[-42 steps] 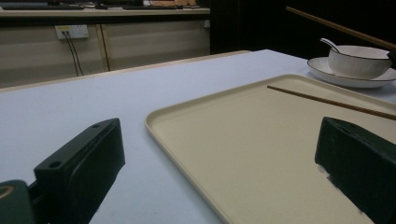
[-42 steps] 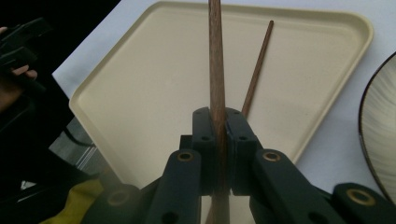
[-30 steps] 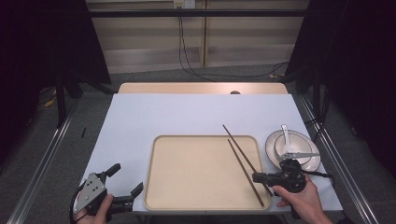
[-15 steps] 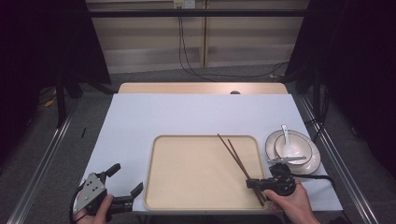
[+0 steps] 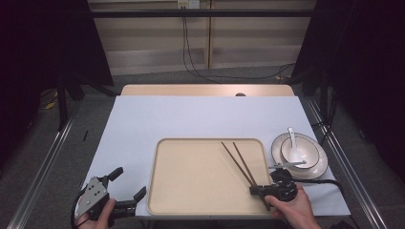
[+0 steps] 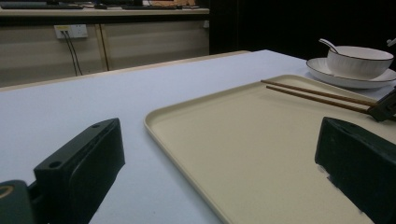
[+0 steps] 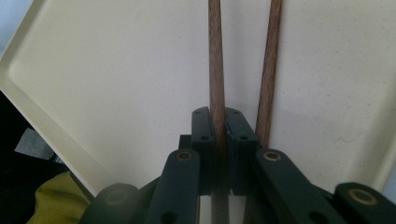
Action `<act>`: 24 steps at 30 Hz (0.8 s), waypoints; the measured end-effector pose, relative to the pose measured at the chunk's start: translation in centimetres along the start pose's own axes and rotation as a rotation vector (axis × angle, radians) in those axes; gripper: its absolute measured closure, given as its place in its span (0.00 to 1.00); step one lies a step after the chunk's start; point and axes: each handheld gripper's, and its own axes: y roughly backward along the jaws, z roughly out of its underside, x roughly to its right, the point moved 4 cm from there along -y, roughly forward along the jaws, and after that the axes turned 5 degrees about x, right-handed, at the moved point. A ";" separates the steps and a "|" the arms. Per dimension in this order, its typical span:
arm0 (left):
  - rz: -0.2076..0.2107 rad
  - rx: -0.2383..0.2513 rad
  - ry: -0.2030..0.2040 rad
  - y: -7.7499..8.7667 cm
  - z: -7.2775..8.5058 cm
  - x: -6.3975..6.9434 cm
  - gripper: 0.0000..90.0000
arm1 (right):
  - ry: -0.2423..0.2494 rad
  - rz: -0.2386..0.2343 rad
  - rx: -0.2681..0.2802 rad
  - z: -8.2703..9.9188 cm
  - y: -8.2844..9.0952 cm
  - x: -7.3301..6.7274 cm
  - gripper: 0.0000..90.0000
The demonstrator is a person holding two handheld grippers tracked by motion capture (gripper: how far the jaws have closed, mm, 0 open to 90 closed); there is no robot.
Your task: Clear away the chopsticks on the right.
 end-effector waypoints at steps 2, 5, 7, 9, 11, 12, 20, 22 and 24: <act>0.000 0.001 0.001 0.0 0.0 0.0 0.02 | 0.004 -0.002 0.001 0.0 0.0 0.0 0.94; -0.002 0.003 0.002 0.0 0.0 0.0 0.01 | 0.002 -0.001 0.004 0.0 0.0 0.0 0.93; -0.003 0.002 0.003 0.0 0.0 0.0 0.01 | 0.002 -0.001 0.003 0.0 0.0 0.0 0.93; -0.004 0.004 0.005 0.0 0.0 0.0 0.01 | 0.002 -0.002 0.003 0.0 0.0 0.0 0.93; -0.004 0.002 0.003 0.0 0.0 0.0 0.01 | 0.002 -0.004 0.002 0.0 0.0 -0.1 0.92; -0.005 0.002 0.005 0.0 0.0 0.0 0.01 | 0.000 -0.008 0.003 0.1 0.0 -0.1 0.91; -0.006 0.001 0.004 0.0 0.0 -0.1 0.01 | 0.020 -0.012 0.001 0.1 0.0 -0.1 0.93; -0.005 0.002 0.005 0.0 0.0 0.0 0.01 | 0.027 -0.015 0.001 0.1 0.0 0.0 0.92; -0.006 0.002 0.006 0.1 0.0 -0.1 0.01 | 0.031 -0.022 0.001 0.1 0.0 -0.1 0.90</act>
